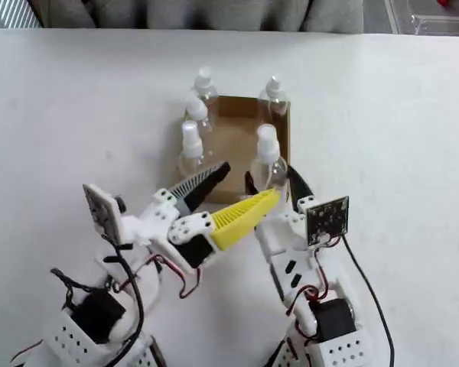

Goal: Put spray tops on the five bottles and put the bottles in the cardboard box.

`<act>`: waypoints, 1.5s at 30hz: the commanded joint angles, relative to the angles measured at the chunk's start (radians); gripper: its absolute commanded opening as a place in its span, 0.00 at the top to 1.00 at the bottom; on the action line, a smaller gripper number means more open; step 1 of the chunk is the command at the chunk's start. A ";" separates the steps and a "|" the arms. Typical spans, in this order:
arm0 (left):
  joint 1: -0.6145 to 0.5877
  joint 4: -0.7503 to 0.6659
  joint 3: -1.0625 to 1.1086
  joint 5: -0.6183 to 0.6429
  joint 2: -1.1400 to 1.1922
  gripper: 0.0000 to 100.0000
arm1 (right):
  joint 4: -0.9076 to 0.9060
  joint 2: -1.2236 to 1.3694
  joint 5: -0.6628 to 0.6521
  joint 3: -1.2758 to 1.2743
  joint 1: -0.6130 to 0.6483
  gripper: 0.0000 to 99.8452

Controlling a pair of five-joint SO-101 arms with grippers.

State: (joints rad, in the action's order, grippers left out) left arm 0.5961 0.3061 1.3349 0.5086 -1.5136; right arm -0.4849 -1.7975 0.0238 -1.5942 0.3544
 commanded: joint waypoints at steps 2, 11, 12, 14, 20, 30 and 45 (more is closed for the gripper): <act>-0.022 -0.031 0.009 0.011 -0.013 0.71 | 0.064 -0.007 -0.002 0.012 -0.076 0.98; -0.001 -0.081 0.041 0.009 -0.008 0.96 | 0.143 -0.004 0.000 0.063 -0.254 0.99; 0.004 -0.100 0.058 0.009 -0.007 0.95 | 0.143 -0.004 0.000 0.083 -0.268 0.99; 0.005 -0.144 0.097 0.009 -0.007 0.95 | 0.127 -0.004 0.025 0.130 -0.288 0.99; 0.051 -0.262 0.158 0.011 -0.005 0.95 | 0.084 0.056 0.049 0.301 -0.291 0.99; 0.257 -0.344 0.261 0.002 -0.010 0.95 | 0.082 0.394 0.149 0.563 -0.283 0.99; 0.259 -0.574 0.364 0.000 -0.005 0.98 | 0.097 0.443 0.163 0.603 0.076 0.99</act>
State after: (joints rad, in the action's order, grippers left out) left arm 0.8355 -0.2432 1.7031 0.5132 -1.5167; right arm -0.4066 -1.3602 0.1772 -1.0556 0.3345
